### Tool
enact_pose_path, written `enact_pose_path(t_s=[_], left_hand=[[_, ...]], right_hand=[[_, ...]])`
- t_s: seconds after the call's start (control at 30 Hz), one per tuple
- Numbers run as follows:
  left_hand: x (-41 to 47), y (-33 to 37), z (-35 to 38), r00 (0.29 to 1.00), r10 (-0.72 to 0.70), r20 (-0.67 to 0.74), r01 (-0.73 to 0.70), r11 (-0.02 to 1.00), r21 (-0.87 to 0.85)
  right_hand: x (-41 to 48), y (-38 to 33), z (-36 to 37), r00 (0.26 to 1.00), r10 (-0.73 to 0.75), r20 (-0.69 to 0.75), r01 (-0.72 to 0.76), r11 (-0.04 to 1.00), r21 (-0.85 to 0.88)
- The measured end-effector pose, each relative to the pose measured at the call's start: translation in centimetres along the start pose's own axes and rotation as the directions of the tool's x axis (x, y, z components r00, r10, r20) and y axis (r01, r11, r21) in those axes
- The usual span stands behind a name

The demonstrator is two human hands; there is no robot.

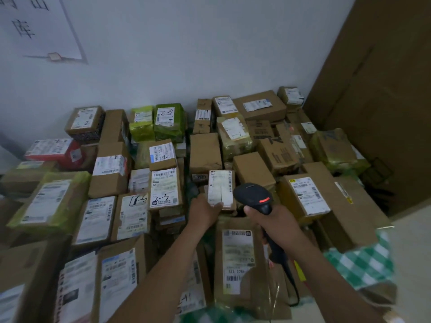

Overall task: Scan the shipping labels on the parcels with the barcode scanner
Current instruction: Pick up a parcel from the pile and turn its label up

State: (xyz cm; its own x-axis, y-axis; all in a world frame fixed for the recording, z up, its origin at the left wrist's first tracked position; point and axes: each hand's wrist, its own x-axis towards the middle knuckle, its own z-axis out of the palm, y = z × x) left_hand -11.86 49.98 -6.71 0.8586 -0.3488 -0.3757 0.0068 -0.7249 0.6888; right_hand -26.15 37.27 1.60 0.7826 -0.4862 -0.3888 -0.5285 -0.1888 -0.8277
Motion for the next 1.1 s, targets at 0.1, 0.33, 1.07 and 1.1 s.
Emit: enact_pose_path(t_s=[0.1,0.33,1.07,1.1], left_hand=[[-3.6,-0.8,-0.7,0.993,0.083,-0.087,-0.085,0.996,-0.022],[-11.6,-9.6,2.0,0.960,0.004,-0.279,-0.012,1.000,-0.026],[-18.2,-12.6,9.6,0.853,-0.314,-0.417,0.375,0.924,0.072],[-18.5,-12.6,9.7,0.858,-0.306,-0.413,0.348,0.937,0.029]], right_hand=[[-1.7,-0.6,0.7,0.999,-0.021,0.045,0.021,1.000,-0.010],[-6.3,0.8,3.0,0.987,-0.031,0.158,0.022,0.998,0.063],[-10.6,9.1,3.4,0.996,-0.070,0.054,0.079,0.982,-0.171],[-10.9,9.1,3.3,0.995,-0.078,0.063,0.088,0.982,-0.165]])
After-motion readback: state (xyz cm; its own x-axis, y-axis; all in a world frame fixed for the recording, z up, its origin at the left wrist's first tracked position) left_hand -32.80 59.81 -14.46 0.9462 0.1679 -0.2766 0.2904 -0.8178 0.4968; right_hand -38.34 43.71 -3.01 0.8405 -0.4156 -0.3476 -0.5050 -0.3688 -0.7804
